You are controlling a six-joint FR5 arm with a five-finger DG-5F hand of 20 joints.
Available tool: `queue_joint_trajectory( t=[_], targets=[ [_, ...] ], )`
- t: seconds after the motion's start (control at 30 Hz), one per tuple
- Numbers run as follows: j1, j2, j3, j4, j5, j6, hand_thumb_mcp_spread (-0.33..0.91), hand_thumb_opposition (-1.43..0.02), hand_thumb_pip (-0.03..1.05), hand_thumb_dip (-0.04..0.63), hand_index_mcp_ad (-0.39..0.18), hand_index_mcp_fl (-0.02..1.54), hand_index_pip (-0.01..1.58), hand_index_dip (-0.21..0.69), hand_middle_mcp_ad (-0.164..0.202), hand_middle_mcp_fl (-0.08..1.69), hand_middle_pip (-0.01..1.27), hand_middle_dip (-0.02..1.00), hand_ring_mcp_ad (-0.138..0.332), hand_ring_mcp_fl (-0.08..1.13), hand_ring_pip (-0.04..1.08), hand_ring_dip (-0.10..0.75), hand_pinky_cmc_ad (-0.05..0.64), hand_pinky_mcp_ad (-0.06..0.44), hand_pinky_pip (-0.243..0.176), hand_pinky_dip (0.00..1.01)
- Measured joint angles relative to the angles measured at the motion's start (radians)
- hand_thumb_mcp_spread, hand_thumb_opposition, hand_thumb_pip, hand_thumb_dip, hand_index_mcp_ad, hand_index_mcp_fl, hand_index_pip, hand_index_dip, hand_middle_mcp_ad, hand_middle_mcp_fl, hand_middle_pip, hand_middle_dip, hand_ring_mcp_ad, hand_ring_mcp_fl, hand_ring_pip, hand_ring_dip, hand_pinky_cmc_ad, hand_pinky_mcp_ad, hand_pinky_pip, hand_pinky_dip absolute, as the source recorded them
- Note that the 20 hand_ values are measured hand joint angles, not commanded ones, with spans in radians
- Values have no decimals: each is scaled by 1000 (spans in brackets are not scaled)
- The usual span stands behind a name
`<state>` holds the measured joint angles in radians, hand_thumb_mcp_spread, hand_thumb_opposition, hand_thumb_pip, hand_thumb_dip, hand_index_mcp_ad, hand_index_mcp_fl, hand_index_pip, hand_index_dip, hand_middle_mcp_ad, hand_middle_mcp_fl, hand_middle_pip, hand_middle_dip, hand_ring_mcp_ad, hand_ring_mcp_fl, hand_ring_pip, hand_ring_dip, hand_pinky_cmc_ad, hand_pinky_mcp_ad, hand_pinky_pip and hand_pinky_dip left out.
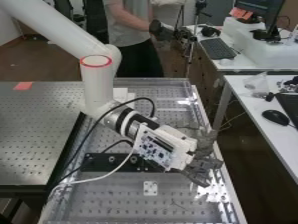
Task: Grab the chopstick and place it in the clear container
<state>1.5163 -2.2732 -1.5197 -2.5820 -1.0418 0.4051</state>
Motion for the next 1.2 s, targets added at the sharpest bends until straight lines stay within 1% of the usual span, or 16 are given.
queue_joint_trajectory(
  t=[0.07, 0.43, 0.5, 0.6, 0.63, 0.67, 0.73, 0.83, 0.9, 0.93, 0.97, 1.03, 1.07, 1.1, 1.17, 1.2],
  targets=[
    [0, -1, 2, -1, 0, 1, 637, -883, 410, 276, -208, 744, 726, 164, 42, 901, 325, 656, -30, 490, 105, 374, 367, 223, -17, 154],
    [-6, -4, 8, -6, 2, -7, 641, -867, 424, 276, -208, 744, 675, 164, 42, 911, 307, 656, -30, 490, 105, 374, 367, 223, -21, 154],
    [-6, -4, 8, -5, 6, -11, 641, -871, 424, 276, -208, 782, 674, 164, 42, 918, 307, 656, -26, 490, 108, 374, 367, 223, -17, 154],
    [-6, -4, 10, -5, 8, -17, 663, -925, 412, 271, -213, 920, 784, 188, 42, 948, 307, 656, -30, 494, 105, 374, 367, 222, -21, 154],
    [-6, -4, 10, -4, 9, -19, 674, -960, 412, 269, -220, 929, 798, 204, 45, 958, 307, 656, -28, 499, 105, 374, 365, 223, -17, 154],
    [-6, -4, 11, -4, 9, -19, 695, -965, 414, 267, -222, 935, 798, 220, 45, 977, 307, 656, -28, 511, 105, 374, 367, 223, -17, 154],
    [-7, -5, 13, -2, 7, -21, 691, -972, 410, 267, -222, 937, 803, 236, 42, 995, 307, 656, -28, 525, 105, 374, 365, 223, -17, 154],
    [-7, -5, 15, -1, 8, -27, 705, -972, 410, 267, -227, 951, 796, 236, 42, 1011, 307, 656, -28, 543, 105, 374, 361, 227, -17, 150],
    [-7, -6, 18, -1, 9, -28, 709, -986, 410, 267, -223, 979, 771, 234, 45, 1066, 305, 656, -26, 560, 103, 374, 365, 230, -2, 154],
    [-7, -6, 19, -1, 10, -29, 709, -988, 410, 267, -223, 984, 761, 251, 47, 1119, 316, 656, -28, 562, 106, 374, 361, 230, -2, 154],
    [-7, -7, 20, -1, 10, -31, 709, -988, 410, 267, -227, 997, 747, 253, 49, 1157, 330, 665, -26, 578, 103, 372, 375, 230, -2, 154],
    [-8, -8, 23, -2, 10, -42, 710, -1002, 408, 265, -227, 1021, 726, 250, 42, 1180, 342, 663, -24, 574, 120, 375, 375, 234, -3, 154],
    [-8, -8, 24, -2, 9, -44, 705, -1005, 408, 265, -227, 1025, 717, 255, 47, 1178, 342, 667, -28, 590, 119, 375, 375, 234, -3, 154],
    [-8, -8, 26, -2, 7, -47, 724, -1005, 408, 265, -227, 1028, 714, 267, 42, 1173, 342, 663, -24, 593, 122, 375, 375, 234, -3, 154],
    [-9, -8, 28, -3, 6, -50, 717, -1005, 408, 265, -227, 1052, 689, 274, 42, 1196, 340, 663, -24, 611, 122, 377, 379, 232, -3, 154],
    [-9, -8, 29, -3, 6, -56, 717, -1005, 408, 265, -227, 1061, 682, 283, 45, 1196, 342, 663, -24, 616, 119, 379, 382, 243, -3, 154]
  ],
)
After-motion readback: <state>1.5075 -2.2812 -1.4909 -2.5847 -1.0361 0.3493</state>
